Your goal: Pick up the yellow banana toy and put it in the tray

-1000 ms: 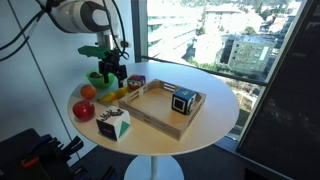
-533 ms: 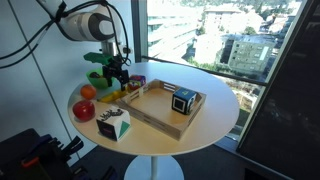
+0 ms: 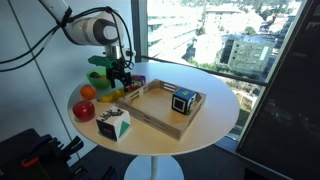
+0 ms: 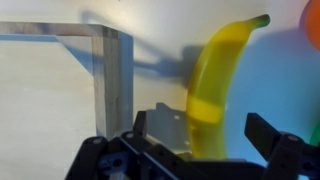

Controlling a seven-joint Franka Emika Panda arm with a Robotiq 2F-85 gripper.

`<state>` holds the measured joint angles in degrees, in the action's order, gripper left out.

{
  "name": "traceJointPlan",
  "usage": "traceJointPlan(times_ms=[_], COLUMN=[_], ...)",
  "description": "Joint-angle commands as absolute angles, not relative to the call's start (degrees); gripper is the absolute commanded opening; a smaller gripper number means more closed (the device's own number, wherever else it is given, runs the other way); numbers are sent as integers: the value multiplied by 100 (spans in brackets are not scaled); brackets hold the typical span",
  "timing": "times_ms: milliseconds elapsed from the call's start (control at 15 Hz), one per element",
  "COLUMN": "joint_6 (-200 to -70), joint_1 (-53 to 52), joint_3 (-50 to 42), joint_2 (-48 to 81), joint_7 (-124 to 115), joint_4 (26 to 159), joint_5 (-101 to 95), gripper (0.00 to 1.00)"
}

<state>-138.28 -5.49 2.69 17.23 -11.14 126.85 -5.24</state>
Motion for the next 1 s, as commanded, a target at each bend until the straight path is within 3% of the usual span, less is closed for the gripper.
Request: traceJointPlan(times_ms=[0, 600, 667, 733, 933], joint_6=[-13904, -13933, -13924, -13918, -13902], joint_1=[-681, -876, -887, -899, -927], joint_3=[150, 26, 22, 15, -5], joint_2=[1877, 2092, 2103, 2111, 2106], joint_7=[-1331, -1581, -1580, -1583, -1630], joint_4=[12522, 12405, 12398, 12396, 12388], joint_5=[-694, -937, -934, -939, -941], gripper=[100, 100, 75, 74, 49])
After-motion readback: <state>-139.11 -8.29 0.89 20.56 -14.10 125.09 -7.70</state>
